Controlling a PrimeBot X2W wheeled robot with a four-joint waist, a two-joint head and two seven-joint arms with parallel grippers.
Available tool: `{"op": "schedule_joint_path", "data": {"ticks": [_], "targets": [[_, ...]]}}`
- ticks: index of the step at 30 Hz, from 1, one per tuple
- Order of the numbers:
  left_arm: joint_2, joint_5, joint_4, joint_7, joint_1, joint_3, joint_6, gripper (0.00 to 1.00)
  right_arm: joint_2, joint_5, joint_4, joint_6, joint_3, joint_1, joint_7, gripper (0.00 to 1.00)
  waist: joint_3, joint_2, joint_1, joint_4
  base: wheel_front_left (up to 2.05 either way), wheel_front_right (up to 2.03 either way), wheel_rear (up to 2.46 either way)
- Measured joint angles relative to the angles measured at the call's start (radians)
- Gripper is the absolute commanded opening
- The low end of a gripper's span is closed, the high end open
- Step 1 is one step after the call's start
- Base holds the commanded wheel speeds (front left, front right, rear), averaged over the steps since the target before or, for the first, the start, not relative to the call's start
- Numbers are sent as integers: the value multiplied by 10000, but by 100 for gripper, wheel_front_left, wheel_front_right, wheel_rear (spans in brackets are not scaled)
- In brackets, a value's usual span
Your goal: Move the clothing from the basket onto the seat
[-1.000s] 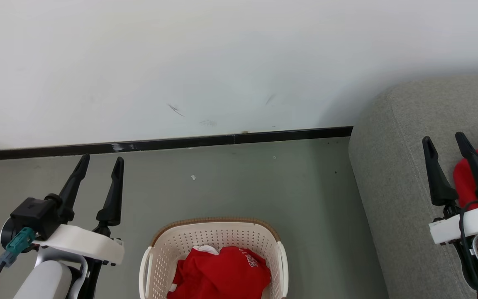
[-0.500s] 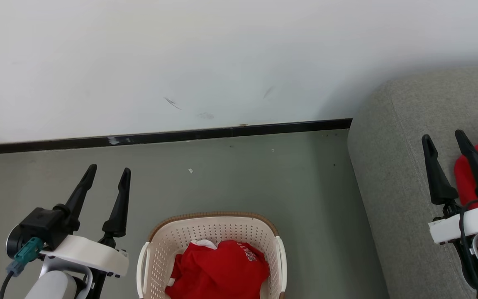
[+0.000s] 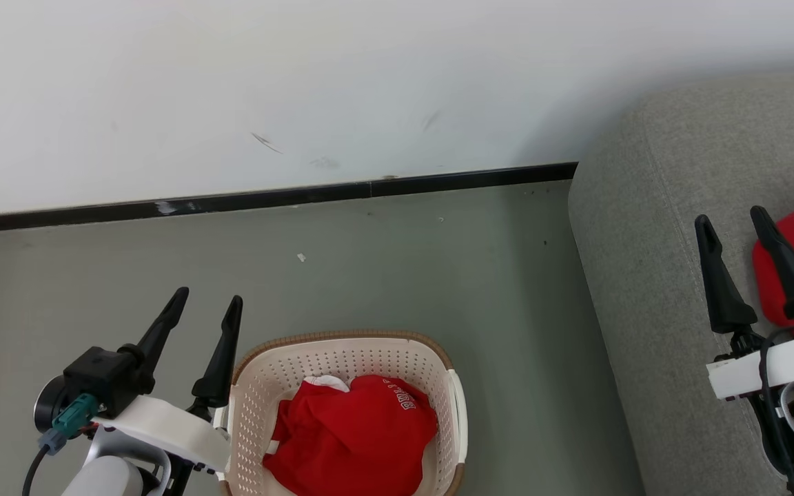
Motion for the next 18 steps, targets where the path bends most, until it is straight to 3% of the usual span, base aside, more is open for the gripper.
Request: {"op": "schedule_joint_path", "data": {"ticks": [18], "targets": [[142,6,378,447,-396,-286,-351,100,249,-2,-468,0,-29,-832,0,100,1409,0,0,-509,0,0,0]]}}
